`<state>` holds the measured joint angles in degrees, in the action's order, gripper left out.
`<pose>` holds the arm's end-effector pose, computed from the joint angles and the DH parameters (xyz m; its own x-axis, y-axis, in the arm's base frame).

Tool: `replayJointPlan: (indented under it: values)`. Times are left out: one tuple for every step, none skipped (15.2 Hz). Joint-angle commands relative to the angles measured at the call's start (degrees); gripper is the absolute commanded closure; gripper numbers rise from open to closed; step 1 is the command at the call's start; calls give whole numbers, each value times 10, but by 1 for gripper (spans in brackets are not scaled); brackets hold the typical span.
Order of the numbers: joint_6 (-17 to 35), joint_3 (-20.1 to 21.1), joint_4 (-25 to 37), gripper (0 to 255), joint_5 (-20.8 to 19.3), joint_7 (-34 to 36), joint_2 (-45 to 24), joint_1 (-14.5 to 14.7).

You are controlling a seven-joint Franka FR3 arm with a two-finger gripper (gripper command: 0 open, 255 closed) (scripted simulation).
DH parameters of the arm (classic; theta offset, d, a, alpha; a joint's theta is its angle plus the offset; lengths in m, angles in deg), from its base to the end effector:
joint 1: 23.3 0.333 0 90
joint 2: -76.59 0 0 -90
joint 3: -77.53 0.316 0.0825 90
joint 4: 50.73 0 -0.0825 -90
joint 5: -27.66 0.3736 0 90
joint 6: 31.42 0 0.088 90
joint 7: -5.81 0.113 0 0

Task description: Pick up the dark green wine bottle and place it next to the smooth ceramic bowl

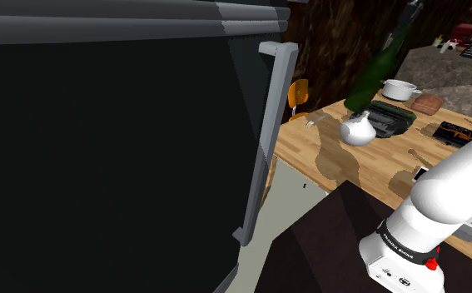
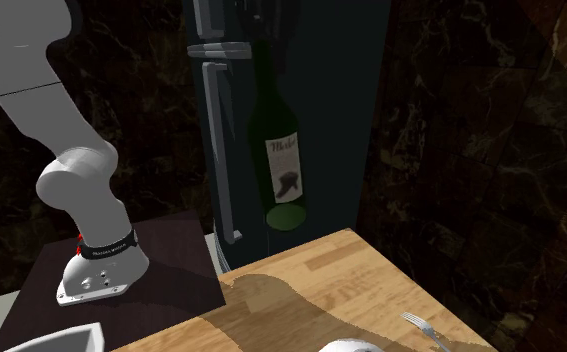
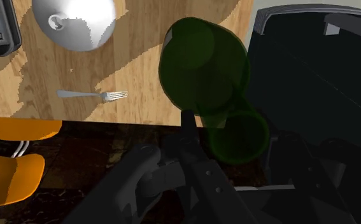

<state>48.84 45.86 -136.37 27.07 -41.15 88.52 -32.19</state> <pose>0.3266 -0.3316 0.7247 0.9852 0.1130 0.1289 0.1148 -0.9934 -0.0065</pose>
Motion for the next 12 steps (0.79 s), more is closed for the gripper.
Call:
replayJointPlan:
  values:
    - [-27,1,6,255,-12,-5,23,-4]
    - [-40,2,11,255,-17,-7,33,-6]
    - [-53,2,16,255,-22,-10,42,-8]
    - [-67,2,22,255,-26,-13,51,-10]
    - [-80,2,29,255,-31,-16,58,-12]
    - [-94,2,37,255,-35,-20,66,-14]
    - [-109,1,46,255,-38,-24,72,-16]
    - [-124,0,56,255,-42,-29,77,-18]
    - [-139,-1,67,255,-45,-34,82,-20]
    - [-154,-3,79,255,-48,-39,86,-22]
    - [-170,-5,93,255,-51,-45,89,-24]
    - [-186,-8,107,255,-54,-52,91,-25]
